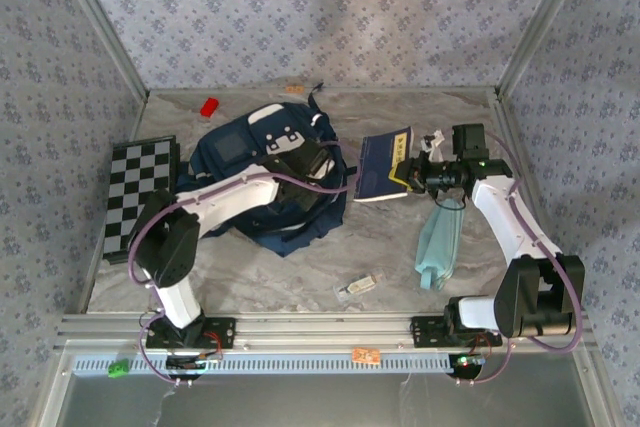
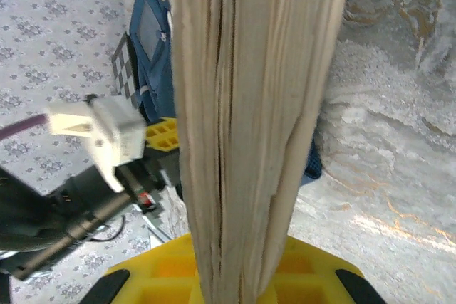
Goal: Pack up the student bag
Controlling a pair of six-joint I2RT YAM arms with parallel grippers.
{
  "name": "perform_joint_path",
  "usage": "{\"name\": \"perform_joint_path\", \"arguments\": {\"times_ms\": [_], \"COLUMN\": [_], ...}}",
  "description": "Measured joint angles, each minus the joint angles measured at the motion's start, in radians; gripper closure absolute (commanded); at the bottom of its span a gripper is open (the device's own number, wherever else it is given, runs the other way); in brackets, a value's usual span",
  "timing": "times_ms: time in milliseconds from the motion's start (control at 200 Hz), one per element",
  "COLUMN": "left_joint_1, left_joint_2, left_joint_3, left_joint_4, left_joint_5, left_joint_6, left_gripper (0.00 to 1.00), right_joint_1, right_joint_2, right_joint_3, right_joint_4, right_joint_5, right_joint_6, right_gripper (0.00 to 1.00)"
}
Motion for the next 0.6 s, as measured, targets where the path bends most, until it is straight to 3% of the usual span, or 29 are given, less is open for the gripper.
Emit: {"name": "perform_joint_path", "arguments": {"times_ms": [330, 600], "left_joint_1": [0.085, 0.192], "left_joint_2": [-0.120, -0.185], "left_joint_3": [0.123, 0.165], "left_joint_4": [-0.074, -0.074], "left_joint_5": [-0.003, 0.125], "left_joint_6": [-0.038, -0.099], "left_gripper": [1.00, 1.00], "right_joint_1": [0.069, 0.281], "right_joint_2": [0.000, 0.022], "right_joint_3": [0.015, 0.015], "right_joint_4": [-0.129, -0.013], "right_joint_5": [0.004, -0.004], "right_joint_6": [-0.042, 0.059], "right_gripper": [1.00, 1.00]}}
